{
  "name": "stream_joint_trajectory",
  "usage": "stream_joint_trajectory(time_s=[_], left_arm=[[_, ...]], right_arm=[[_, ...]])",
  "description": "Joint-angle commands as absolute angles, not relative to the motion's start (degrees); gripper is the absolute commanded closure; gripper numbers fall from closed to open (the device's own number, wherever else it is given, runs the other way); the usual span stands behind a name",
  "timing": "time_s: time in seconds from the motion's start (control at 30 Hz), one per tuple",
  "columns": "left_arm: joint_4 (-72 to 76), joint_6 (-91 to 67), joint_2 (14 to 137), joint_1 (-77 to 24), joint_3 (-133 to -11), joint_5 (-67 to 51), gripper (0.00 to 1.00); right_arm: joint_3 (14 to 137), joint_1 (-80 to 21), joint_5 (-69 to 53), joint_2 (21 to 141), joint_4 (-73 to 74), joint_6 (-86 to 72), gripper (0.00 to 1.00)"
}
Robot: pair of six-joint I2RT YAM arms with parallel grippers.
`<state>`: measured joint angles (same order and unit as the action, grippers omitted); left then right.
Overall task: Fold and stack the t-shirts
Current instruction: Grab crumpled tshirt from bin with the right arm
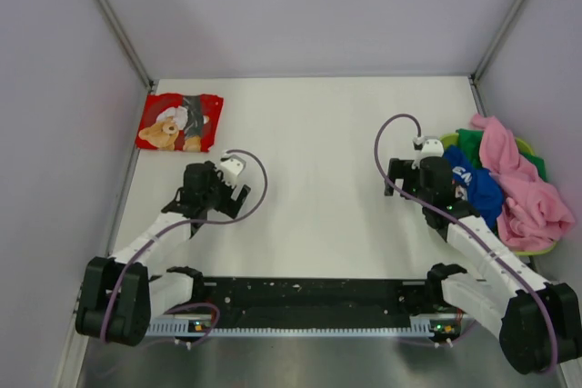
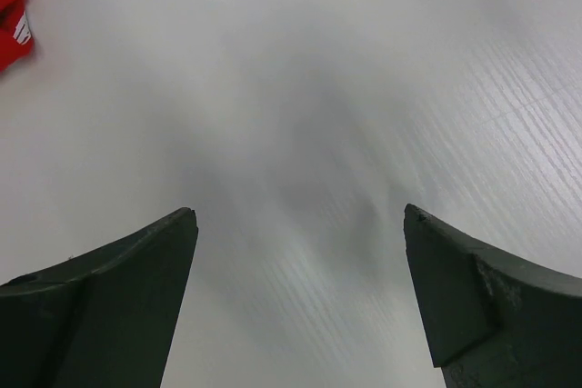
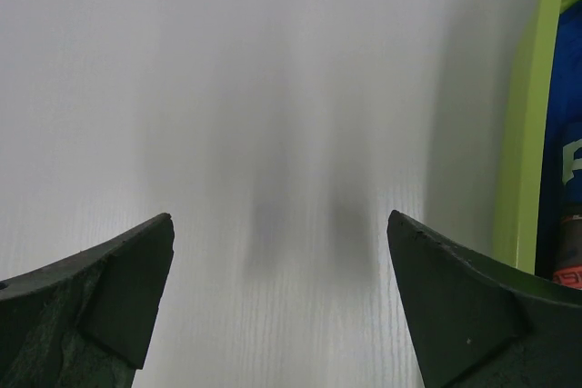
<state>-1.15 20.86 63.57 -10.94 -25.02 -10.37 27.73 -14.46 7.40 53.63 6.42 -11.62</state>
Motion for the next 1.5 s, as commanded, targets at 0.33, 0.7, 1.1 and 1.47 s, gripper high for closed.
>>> stream_joint_trajectory(time_s=[0.33,0.7,1.1,1.47], left_arm=[[-12.8,19.0,61.7,-10.5,-49.2,-12.8,0.01],[-17.0,20.0,65.5,-10.6,-53.0,-16.8,0.01],[-21.1,20.1,68.2,-10.6,-55.2,-21.6,0.03],[-21.6,20.9,67.6,-10.6,-55.3,-21.1,0.03]], right_arm=[[43.6,-10.6,24.1,57.7,11.9,-27.8,0.03],[51.1,20.5,37.0,60.0,29.4,-44.2,0.28],[50.8,33.0,49.8,72.7,37.0,-59.9,0.32],[50.3,32.1,28.9,57.7,17.4,-35.1,1.00]])
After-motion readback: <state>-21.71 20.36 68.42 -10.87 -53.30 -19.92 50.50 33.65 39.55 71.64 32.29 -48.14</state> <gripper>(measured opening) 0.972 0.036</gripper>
